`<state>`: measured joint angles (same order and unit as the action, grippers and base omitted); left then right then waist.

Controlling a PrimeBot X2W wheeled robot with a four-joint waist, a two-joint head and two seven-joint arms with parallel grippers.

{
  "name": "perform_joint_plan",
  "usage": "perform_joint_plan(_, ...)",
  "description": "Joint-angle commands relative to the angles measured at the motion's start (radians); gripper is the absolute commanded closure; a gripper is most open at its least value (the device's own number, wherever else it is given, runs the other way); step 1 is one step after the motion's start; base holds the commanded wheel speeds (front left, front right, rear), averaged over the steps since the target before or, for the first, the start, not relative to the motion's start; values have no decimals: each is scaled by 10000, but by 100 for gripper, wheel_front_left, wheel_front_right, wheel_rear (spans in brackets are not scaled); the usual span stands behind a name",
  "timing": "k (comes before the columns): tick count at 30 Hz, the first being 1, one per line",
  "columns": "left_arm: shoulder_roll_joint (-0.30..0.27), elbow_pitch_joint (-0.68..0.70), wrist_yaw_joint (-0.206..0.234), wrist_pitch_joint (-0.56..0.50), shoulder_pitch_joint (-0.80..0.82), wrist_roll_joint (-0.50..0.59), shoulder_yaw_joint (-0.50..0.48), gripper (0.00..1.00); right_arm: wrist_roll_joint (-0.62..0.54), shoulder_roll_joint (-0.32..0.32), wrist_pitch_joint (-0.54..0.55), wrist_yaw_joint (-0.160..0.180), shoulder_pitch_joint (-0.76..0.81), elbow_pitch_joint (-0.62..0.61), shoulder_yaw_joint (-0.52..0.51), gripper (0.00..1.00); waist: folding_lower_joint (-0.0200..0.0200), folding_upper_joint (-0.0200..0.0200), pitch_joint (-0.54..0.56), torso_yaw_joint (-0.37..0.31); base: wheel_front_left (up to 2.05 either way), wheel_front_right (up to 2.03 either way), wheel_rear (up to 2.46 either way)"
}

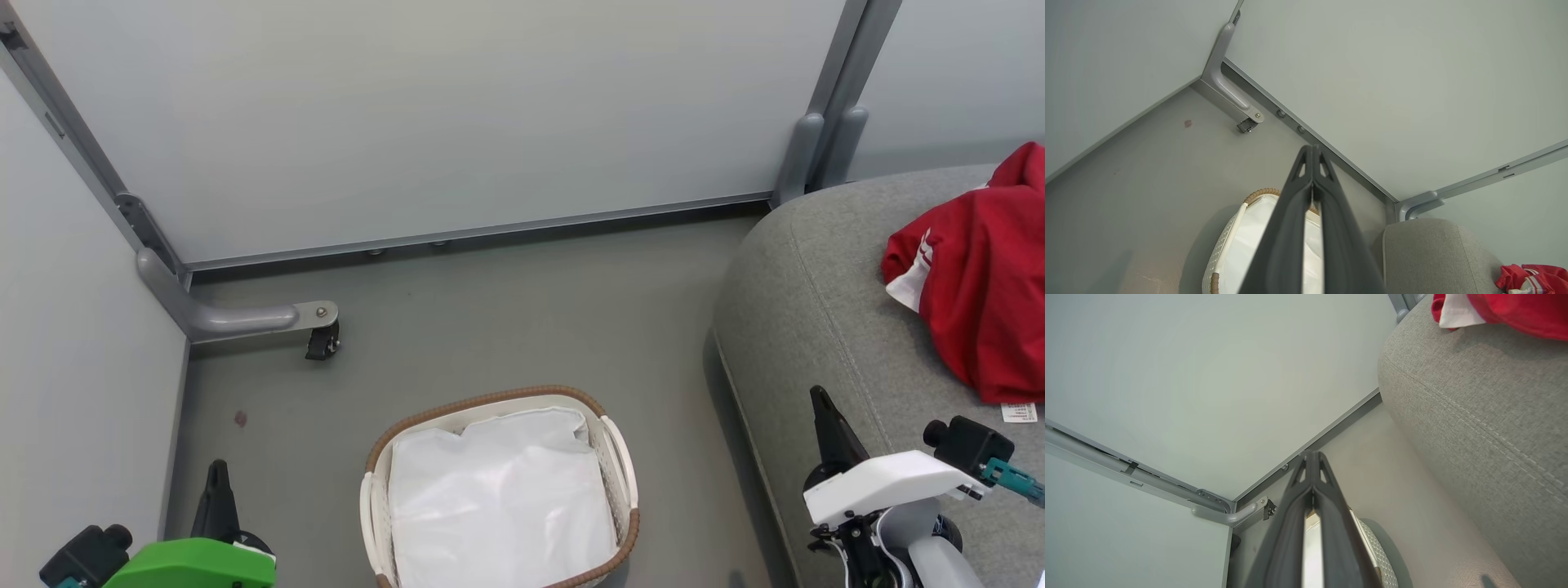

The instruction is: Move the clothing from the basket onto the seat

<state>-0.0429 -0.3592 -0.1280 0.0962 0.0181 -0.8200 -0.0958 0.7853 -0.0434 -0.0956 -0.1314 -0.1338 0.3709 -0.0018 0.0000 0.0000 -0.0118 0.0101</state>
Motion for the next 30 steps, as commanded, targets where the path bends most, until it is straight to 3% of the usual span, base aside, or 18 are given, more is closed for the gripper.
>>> perform_joint_plan(1,-68,179,-15,-77,318,-337,-37,100,350,-47,76,4,-46,-187,-81,100,0,0,1,-1,0,0,0)
perform_joint_plan(30,-88,650,-28,-1062,647,-3966,-123,100,4134,-71,1055,7,121,-726,-591,100,0,0,34,-40,0,0,0)
